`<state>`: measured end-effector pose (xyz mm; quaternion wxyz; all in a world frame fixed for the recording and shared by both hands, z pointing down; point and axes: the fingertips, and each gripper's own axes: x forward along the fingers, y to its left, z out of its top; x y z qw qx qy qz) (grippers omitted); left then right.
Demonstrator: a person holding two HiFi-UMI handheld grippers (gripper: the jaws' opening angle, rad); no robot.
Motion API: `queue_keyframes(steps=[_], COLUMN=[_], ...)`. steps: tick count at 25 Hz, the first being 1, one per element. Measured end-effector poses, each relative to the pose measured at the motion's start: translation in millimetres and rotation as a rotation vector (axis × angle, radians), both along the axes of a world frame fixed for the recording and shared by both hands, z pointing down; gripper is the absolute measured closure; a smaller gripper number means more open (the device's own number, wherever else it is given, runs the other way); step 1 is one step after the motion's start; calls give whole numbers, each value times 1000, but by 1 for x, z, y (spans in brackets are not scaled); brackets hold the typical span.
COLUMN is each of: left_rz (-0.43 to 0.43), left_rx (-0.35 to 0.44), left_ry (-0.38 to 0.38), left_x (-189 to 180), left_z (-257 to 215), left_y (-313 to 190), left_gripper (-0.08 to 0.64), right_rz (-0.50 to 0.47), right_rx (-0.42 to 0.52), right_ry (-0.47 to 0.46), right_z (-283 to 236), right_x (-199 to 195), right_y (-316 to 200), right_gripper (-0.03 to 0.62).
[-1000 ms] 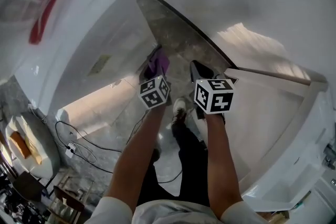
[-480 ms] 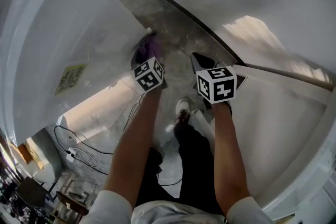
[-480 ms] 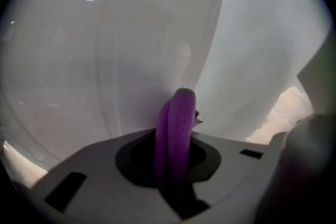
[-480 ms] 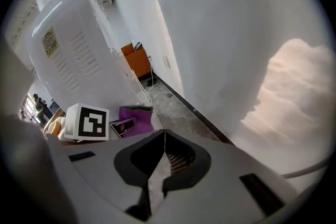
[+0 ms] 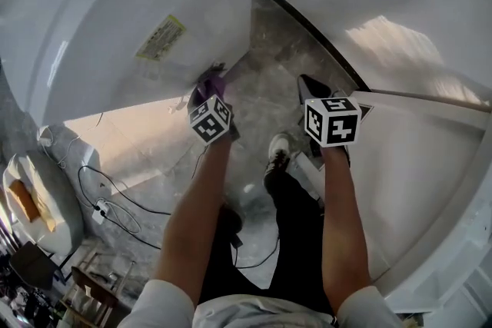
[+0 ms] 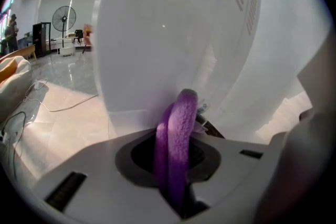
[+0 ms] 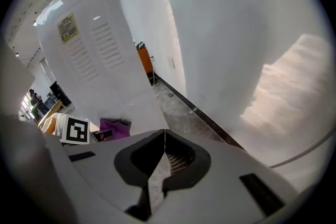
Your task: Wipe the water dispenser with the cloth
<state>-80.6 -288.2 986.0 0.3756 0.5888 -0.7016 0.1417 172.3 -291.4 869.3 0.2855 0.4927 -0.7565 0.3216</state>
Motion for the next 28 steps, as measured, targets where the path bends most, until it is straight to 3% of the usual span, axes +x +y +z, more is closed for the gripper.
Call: queue_keyframes(steps=[4, 7, 18, 21, 28], left_rz=[81, 140, 221, 204, 234], left_rx=[17, 63, 231, 247, 366], left_ry=[-116, -153, -96, -71, -61], left_x=[-34, -50, -47, -43, -49], left_z=[-28, -68, -267, -301, -402], left_y=[32, 48, 47, 48, 50], left_gripper=[497, 497, 497, 496, 497], right_rz=[-28, -35, -85, -102, -103], right_rx=[33, 46, 139, 169, 254], right_ry=[8, -1, -14, 10, 13], right_z=[-25, -52, -214, -251, -350], right_x=[-30, -52, -89, -83, -88], right_y=[20, 39, 69, 74, 86], right_gripper=[577, 577, 577, 577, 577])
